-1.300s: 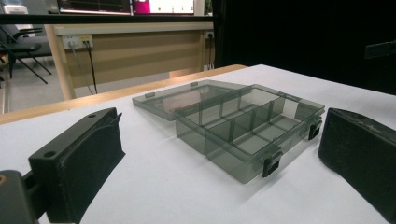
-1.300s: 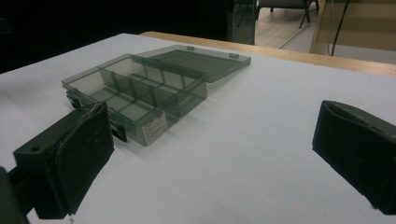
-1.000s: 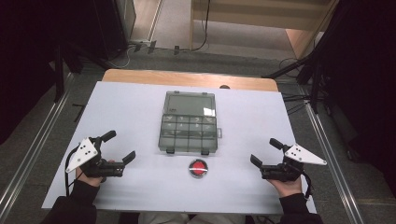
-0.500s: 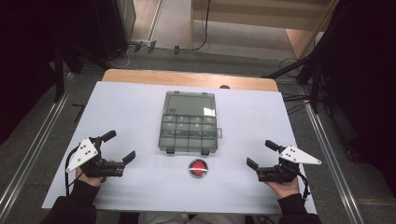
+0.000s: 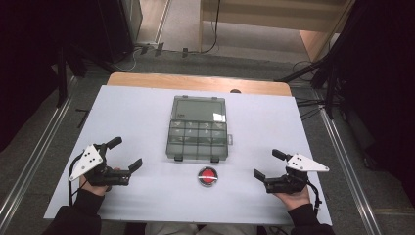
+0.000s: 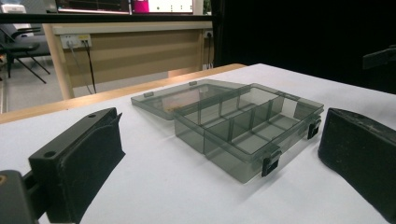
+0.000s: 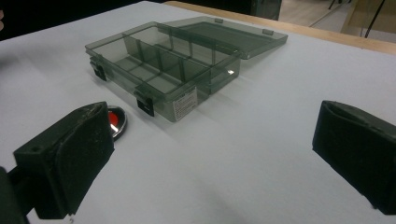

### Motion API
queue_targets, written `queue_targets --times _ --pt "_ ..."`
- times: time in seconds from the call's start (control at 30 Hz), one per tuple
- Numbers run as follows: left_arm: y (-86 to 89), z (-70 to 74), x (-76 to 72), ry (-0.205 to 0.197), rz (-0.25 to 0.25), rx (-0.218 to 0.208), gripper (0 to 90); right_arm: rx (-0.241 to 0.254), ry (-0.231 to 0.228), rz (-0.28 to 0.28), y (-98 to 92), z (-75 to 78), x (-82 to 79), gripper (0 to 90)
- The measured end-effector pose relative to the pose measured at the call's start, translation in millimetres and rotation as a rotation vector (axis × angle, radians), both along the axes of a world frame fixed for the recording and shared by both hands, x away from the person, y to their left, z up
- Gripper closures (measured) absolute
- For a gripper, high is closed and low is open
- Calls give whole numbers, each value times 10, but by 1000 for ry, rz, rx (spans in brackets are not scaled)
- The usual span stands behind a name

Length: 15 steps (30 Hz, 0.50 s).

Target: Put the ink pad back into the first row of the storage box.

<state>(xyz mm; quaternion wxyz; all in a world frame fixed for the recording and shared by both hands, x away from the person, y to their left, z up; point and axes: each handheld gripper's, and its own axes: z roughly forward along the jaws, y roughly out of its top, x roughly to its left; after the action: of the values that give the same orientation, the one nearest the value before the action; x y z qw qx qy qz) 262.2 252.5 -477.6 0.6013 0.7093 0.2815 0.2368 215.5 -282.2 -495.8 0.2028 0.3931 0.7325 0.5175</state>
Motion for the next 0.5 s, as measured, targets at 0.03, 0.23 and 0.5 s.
queue_targets --times 0.03,0.23,0.5 --pt "-1 -1 0 0 -1 1 0 -4 3 6 13 -7 4 0" --pt "-4 0 -2 -1 -2 1 0 -17 13 21 55 -22 7 0" --pt "-5 2 -1 -2 -4 3 0 -40 25 49 147 -41 13 0"
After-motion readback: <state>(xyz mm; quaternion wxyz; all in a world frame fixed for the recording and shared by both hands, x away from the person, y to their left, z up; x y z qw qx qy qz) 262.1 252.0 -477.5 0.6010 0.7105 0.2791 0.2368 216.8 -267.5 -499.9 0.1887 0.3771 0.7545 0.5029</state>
